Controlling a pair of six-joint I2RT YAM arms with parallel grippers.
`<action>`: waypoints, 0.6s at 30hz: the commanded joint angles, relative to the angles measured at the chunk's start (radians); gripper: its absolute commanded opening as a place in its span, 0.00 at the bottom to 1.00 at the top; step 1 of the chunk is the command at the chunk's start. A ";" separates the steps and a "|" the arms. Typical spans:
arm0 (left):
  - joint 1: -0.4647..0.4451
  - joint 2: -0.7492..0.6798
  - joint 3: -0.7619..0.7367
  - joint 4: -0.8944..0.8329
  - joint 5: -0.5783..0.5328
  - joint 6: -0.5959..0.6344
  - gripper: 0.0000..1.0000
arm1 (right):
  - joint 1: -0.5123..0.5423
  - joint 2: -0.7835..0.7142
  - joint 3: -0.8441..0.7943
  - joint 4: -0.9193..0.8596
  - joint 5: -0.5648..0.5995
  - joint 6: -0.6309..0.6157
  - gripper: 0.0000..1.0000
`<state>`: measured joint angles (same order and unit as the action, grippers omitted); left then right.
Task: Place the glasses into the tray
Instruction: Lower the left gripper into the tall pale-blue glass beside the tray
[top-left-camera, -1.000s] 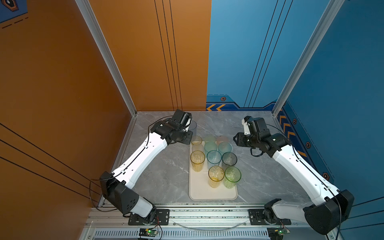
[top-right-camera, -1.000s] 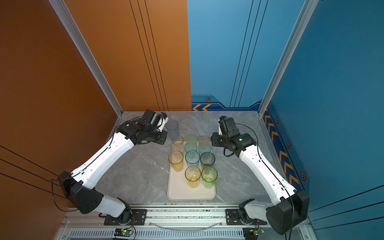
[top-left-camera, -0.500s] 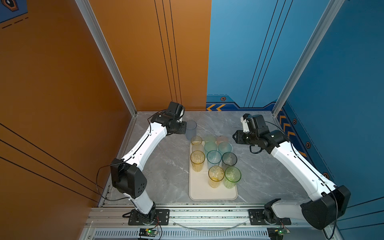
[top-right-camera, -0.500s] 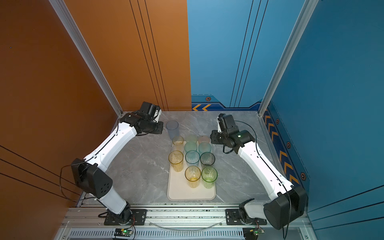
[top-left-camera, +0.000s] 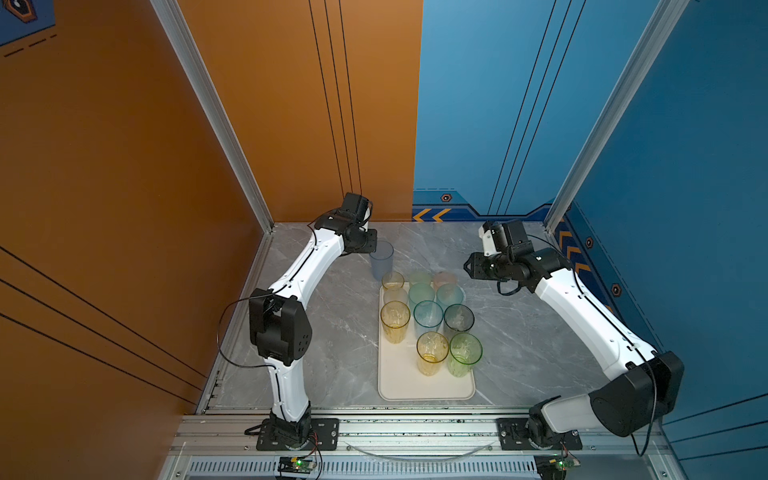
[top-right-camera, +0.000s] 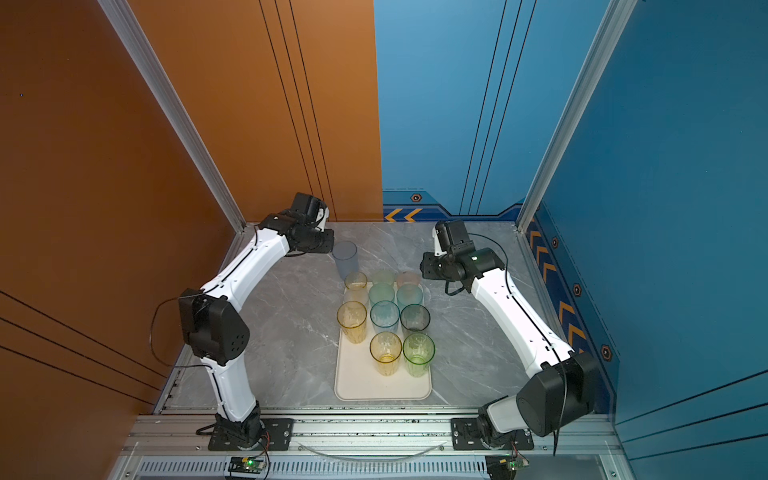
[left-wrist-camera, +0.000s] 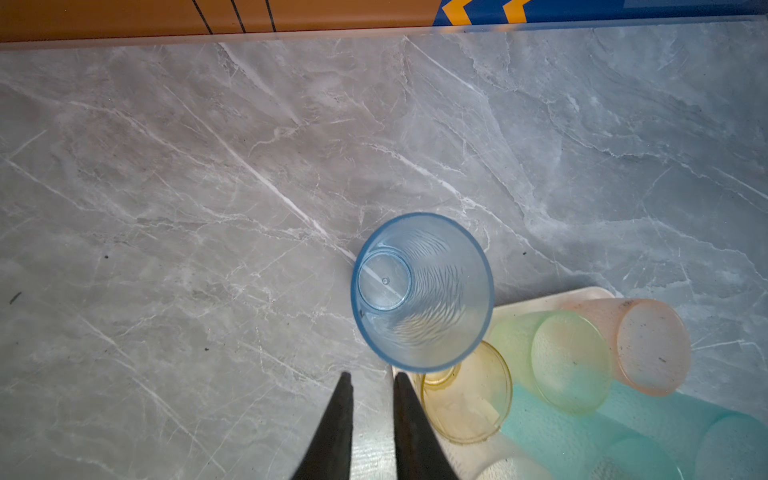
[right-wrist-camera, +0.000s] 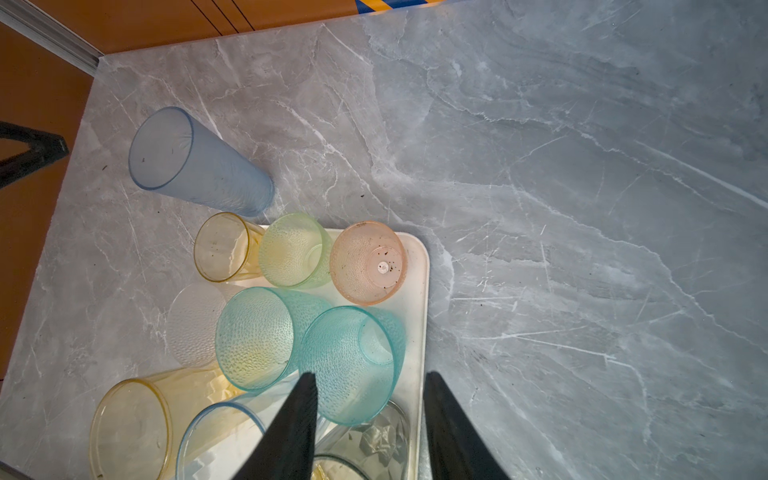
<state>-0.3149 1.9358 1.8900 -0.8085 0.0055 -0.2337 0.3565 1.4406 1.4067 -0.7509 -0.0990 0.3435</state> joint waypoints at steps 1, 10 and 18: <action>0.011 0.044 0.059 0.003 0.003 -0.013 0.20 | -0.017 0.013 0.037 -0.028 -0.030 -0.027 0.42; 0.010 0.120 0.118 0.002 -0.044 -0.009 0.19 | -0.038 0.030 0.036 -0.028 -0.045 -0.034 0.42; 0.010 0.141 0.121 0.002 -0.078 -0.001 0.19 | -0.047 0.044 0.037 -0.028 -0.054 -0.038 0.42</action>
<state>-0.3122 2.0518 1.9770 -0.8028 -0.0402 -0.2333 0.3176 1.4750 1.4170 -0.7513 -0.1356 0.3267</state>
